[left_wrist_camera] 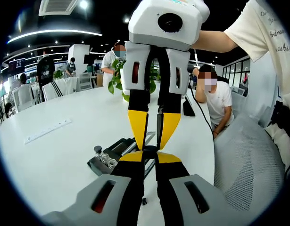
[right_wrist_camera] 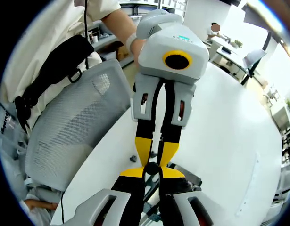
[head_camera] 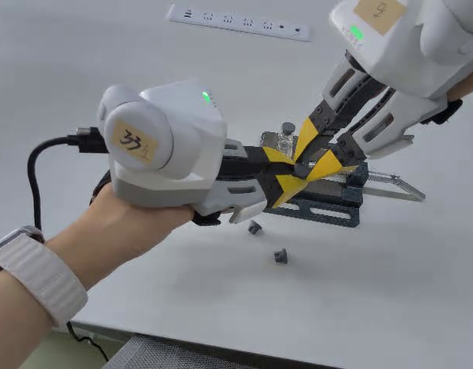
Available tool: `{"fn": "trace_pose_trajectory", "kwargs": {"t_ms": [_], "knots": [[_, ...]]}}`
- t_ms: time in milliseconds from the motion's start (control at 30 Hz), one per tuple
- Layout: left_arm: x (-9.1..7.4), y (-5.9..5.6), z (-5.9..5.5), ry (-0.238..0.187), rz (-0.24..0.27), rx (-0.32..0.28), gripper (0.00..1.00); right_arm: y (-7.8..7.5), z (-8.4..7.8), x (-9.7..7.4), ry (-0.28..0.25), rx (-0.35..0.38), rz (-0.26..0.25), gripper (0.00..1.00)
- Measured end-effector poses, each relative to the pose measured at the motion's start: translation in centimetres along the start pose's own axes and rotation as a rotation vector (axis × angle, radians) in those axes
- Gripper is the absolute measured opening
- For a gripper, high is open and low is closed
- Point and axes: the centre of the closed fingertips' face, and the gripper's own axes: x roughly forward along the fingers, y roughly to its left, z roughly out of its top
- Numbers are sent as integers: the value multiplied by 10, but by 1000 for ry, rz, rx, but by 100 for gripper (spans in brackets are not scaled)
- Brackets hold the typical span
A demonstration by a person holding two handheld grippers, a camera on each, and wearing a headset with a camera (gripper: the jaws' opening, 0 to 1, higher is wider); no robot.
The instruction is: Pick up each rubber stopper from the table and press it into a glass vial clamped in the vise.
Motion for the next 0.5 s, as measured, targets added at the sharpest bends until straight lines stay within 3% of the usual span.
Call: {"fn": "trace_pose_trajectory", "kwargs": {"t_ms": [200,500], "knots": [[0,3,-3,-4,11,-33,7,-3,-1,1,-4,2,-2,6],[-2,17,-16,28,82,-61,41,-14,-8,0,1,12,-22,6]]}}
